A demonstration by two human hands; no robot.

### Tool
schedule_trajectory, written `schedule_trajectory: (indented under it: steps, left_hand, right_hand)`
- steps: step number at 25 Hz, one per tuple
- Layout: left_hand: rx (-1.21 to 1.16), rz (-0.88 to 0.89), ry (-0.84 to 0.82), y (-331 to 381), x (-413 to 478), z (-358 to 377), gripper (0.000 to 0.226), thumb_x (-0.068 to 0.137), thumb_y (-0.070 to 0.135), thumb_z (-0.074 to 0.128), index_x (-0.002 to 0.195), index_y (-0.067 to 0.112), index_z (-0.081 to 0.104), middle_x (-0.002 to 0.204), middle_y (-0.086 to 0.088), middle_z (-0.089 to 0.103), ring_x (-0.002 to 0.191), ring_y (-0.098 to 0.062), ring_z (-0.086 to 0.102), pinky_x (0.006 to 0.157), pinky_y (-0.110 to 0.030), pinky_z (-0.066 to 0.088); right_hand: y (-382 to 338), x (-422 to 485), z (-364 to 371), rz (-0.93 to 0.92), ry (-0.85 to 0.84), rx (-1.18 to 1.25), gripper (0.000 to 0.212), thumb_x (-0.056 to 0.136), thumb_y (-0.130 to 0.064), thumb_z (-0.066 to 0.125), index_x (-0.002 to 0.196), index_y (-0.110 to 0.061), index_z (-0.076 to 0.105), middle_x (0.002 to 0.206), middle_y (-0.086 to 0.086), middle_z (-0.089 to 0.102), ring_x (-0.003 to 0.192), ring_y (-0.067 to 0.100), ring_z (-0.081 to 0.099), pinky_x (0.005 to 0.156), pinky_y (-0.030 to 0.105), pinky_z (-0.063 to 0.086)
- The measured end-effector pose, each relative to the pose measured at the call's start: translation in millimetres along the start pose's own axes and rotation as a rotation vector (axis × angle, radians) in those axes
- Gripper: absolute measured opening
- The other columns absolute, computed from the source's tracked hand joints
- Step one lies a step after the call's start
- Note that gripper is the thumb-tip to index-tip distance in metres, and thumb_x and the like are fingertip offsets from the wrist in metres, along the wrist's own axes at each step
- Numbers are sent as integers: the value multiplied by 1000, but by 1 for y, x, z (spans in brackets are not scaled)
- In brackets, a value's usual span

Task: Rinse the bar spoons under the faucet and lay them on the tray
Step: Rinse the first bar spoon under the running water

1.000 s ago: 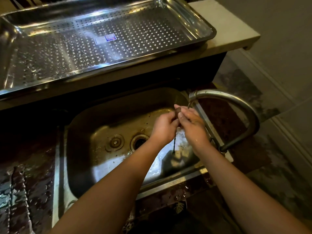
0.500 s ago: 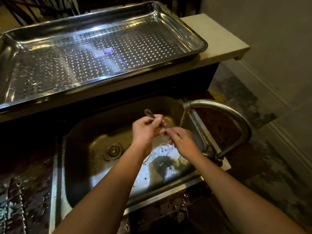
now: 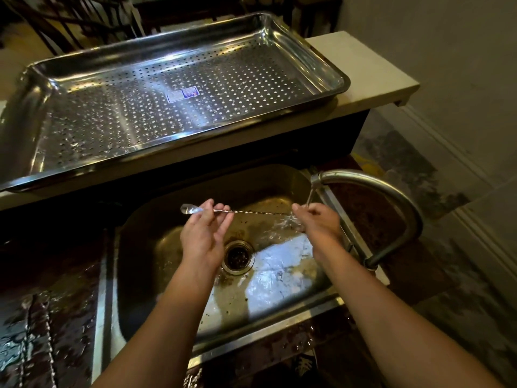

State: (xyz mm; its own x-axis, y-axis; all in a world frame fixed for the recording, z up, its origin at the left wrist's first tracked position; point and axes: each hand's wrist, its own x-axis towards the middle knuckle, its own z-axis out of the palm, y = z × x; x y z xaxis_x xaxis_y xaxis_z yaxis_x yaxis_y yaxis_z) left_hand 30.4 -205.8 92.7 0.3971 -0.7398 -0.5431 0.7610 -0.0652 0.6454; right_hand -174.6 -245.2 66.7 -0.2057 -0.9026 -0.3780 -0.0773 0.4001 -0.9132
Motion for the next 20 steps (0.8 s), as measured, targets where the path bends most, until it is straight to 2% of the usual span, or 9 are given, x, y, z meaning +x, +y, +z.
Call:
schedule_trajectory:
  steps: [2, 4, 7, 10, 12, 16, 20]
  left_hand:
    - [-72, -62, 40, -9, -4, -3, 12, 97, 5, 48, 102, 3, 59, 99, -16, 62, 100, -29, 65, 88, -42, 56]
    - [-103, -112, 48, -20, -10, -5, 11, 97, 2, 46, 101, 2, 57, 95, -16, 61, 98, -29, 64, 92, -45, 53]
    - [-108, -171, 35, -35, -18, -10, 10, 96, 1, 48, 102, 0, 56, 90, -15, 62, 97, -29, 65, 93, -45, 53]
    - [-157, -177, 52, -32, -20, -17, 10, 95, 0, 49, 103, -1, 56, 92, -16, 64, 97, -29, 66, 86, -42, 57]
    - [-169, -179, 78, -31, -17, -19, 11, 95, 1, 49, 105, 1, 55, 95, -17, 65, 96, -29, 67, 82, -41, 59]
    - [-128, -286, 73, -58, -19, -8, 9, 94, -1, 52, 103, 1, 55, 98, -20, 66, 91, -31, 67, 72, -41, 61]
    - [-172, -412, 91, -82, -15, -7, 22, 92, 4, 57, 113, -3, 58, 102, -22, 67, 89, -30, 69, 70, -37, 62]
  right_hand:
    - [-1, -3, 5, 213, -42, 503, 13, 87, -11, 72, 96, -4, 66, 82, 6, 61, 63, 11, 53, 68, 29, 52]
    - [6, -10, 12, 316, -120, 643, 16, 86, -9, 72, 100, -5, 64, 79, 4, 57, 63, 10, 52, 68, 27, 53]
    - [14, -22, 21, 272, -227, 530, 13, 88, -16, 70, 94, -7, 63, 70, 2, 55, 55, 9, 56, 60, 26, 56]
    - [9, -15, 10, 263, -160, 569, 23, 95, -26, 62, 95, -4, 64, 63, 1, 57, 55, 11, 57, 60, 27, 55]
    - [6, -11, 2, 252, -141, 600, 23, 98, -26, 59, 93, -4, 65, 62, 2, 58, 52, 12, 55, 59, 28, 53]
    - [3, -23, 3, 168, -306, 336, 20, 98, -22, 59, 102, -4, 67, 75, 6, 67, 54, 12, 59, 57, 26, 54]
    - [-11, -28, -8, 18, -213, 200, 22, 98, -24, 59, 98, -5, 71, 73, 6, 68, 56, 13, 57, 63, 29, 51]
